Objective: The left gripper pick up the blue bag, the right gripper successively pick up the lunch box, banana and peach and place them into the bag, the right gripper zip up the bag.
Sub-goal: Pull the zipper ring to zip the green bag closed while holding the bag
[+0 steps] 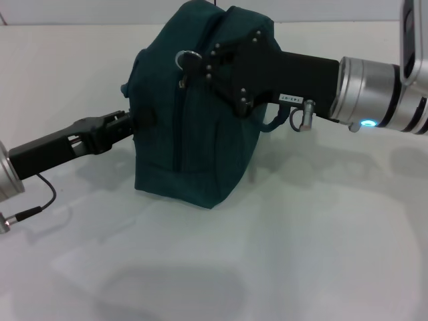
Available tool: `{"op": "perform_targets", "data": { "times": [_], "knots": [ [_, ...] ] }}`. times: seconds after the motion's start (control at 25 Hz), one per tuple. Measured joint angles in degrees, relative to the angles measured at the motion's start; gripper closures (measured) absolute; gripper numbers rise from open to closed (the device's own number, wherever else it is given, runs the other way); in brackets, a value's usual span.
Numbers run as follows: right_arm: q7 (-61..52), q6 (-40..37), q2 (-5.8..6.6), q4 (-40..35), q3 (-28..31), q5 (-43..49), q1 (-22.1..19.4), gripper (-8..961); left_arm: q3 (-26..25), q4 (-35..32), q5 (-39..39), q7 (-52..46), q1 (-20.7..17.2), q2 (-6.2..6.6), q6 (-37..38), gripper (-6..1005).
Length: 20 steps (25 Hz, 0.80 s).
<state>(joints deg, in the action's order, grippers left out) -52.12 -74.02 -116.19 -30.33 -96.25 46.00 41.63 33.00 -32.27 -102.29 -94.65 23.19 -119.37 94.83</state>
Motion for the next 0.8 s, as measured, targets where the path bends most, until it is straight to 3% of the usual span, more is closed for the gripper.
{"op": "perform_targets", "data": {
  "times": [0.8],
  "knots": [
    [-14.3,-0.3,0.46,1.7,2.8,-2.5,-0.8,940,2.1,3.3,-0.2,7.4,0.0,-0.17,4.3,843]
  ]
}}
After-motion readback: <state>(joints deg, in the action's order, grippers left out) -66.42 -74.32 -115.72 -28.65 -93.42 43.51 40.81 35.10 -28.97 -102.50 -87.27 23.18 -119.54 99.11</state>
